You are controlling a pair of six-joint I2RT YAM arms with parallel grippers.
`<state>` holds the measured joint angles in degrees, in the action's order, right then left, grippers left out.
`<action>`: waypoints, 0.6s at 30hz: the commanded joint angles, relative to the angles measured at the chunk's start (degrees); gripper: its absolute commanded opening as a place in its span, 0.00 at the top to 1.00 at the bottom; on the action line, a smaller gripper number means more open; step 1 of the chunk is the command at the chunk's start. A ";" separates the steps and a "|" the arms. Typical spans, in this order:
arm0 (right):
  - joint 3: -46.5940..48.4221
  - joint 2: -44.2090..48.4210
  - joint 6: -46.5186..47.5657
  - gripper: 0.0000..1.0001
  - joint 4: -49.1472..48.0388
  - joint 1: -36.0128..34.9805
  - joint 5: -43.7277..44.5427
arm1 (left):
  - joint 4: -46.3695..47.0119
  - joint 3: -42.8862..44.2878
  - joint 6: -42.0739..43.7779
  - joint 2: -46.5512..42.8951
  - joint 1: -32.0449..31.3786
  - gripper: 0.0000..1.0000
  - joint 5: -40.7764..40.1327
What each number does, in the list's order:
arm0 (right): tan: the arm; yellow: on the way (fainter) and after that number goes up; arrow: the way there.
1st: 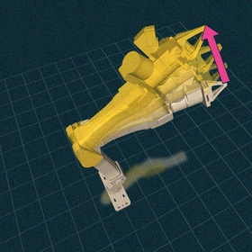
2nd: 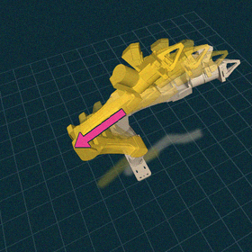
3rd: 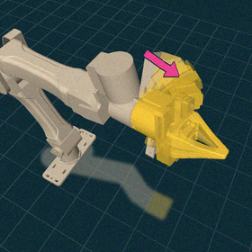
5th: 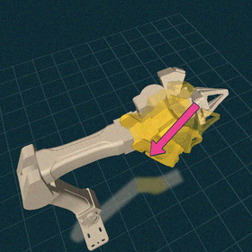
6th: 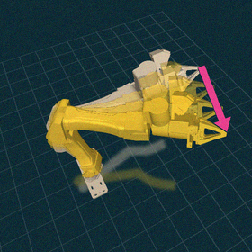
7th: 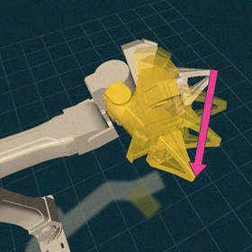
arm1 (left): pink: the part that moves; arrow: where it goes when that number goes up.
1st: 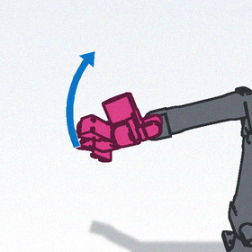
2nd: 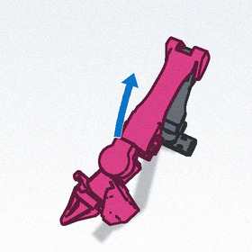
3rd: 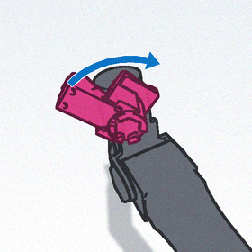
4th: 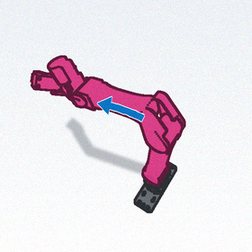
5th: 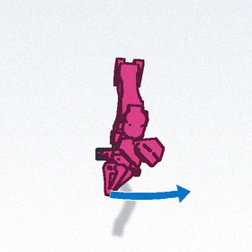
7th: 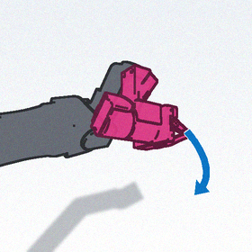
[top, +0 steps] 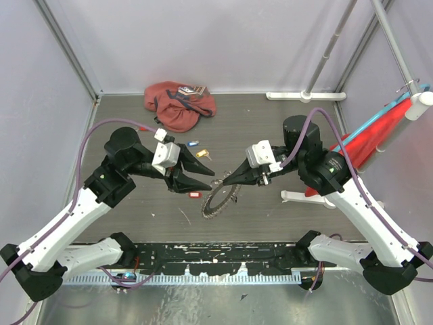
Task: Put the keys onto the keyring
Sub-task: Pick up the keyring from the center of the board.
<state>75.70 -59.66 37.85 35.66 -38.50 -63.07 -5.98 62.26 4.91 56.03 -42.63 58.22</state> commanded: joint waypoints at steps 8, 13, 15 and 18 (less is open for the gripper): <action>2.57 0.51 0.61 0.99 -2.43 0.15 -2.28 | -1.10 2.30 2.76 0.93 -1.33 0.57 -2.80; 2.55 0.80 0.65 0.99 -2.52 0.15 -2.03 | -1.88 2.41 3.12 1.40 -1.57 0.62 -3.03; 2.47 0.86 0.58 0.99 -2.58 0.12 -1.82 | -1.98 2.39 3.18 1.48 -1.69 0.64 -3.02; 2.43 1.03 0.57 0.99 -2.61 0.14 -1.64 | -2.31 2.47 3.35 1.70 -1.80 0.68 -3.11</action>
<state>75.70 -59.66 37.85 35.64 -38.50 -63.53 -7.66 62.59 7.44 57.56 -44.10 55.40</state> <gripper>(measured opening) 0.029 0.337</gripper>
